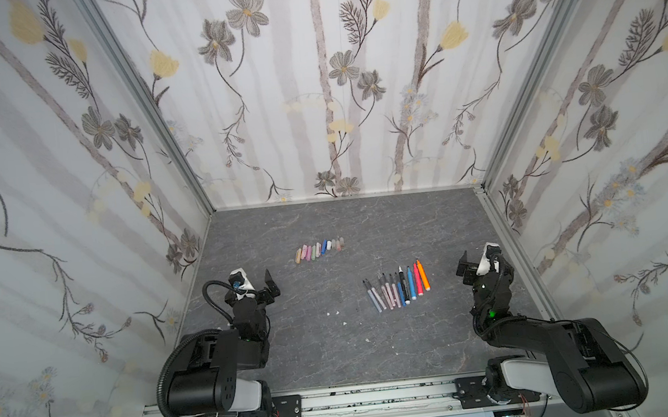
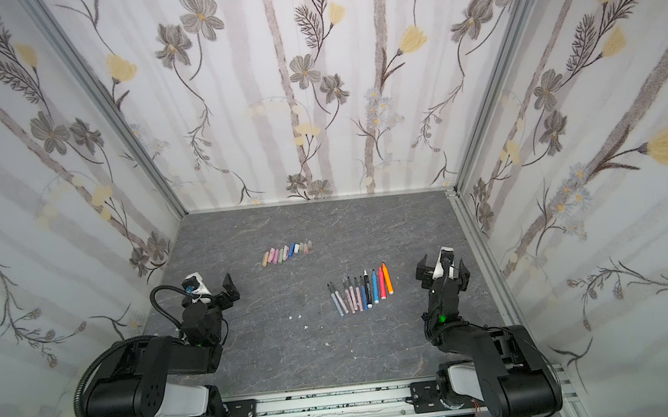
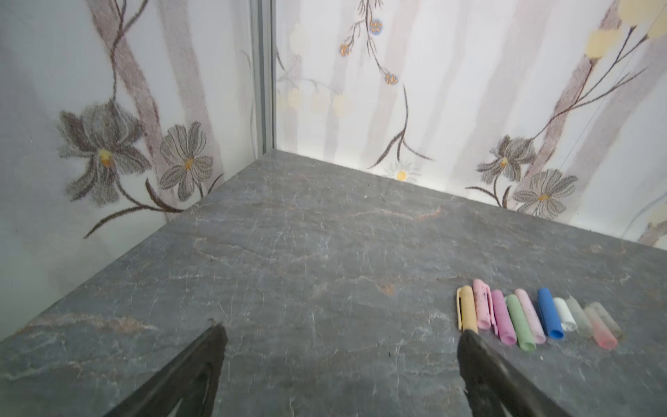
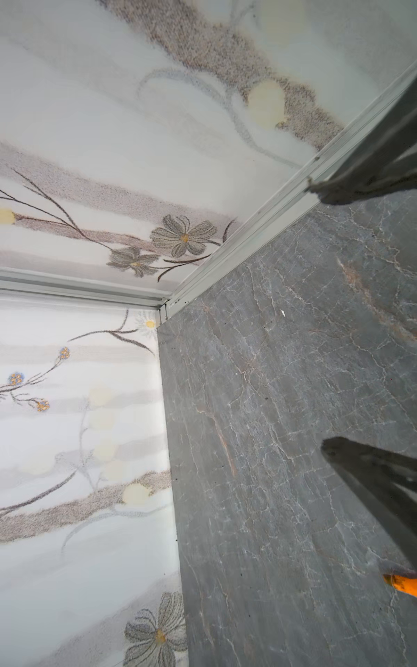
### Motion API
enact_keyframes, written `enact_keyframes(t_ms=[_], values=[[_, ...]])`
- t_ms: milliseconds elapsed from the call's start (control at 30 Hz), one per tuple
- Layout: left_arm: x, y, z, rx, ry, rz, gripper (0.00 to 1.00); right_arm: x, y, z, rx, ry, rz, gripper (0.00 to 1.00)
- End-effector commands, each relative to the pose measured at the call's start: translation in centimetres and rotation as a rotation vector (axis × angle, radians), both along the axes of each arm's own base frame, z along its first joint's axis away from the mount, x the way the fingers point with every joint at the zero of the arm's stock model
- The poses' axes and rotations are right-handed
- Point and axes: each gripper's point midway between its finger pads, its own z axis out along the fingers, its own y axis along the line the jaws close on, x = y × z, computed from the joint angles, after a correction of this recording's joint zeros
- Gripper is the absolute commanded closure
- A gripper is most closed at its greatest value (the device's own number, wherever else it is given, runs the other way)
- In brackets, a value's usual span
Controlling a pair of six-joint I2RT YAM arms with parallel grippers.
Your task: Open the pen caps
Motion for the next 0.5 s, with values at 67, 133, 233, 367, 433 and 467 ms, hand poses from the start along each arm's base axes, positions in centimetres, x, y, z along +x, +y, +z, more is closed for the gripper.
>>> enact_keyframes(t_ms=[67,133,233,367,433,467], values=[[1.2,0.3,2.3,0.004,-0.128,0.022,0.0,0.3,1.5,2.1,0.082,-0.133,0.121,0.0],[2.0,-0.6,2.1,0.015,-0.103,-0.034,0.0,0.7,1.0,1.6,0.077,-0.128,0.092,0.0],[3.0,-0.5,1.7,0.022,-0.076,-0.027,0.0,1.3,0.8,0.5,0.097,-0.139,0.108,0.0],[3.4,0.1,1.3,0.012,-0.044,0.023,0.0,2.9,0.9,-0.6,0.1,-0.054,0.108,0.0],[3.7,-0.4,1.4,0.031,-0.042,-0.003,0.0,3.3,1.5,-0.3,0.082,-0.067,0.144,0.0],[3.8,-0.8,1.3,0.039,-0.033,-0.025,0.0,3.4,1.5,-0.4,0.083,-0.06,0.144,0.0]])
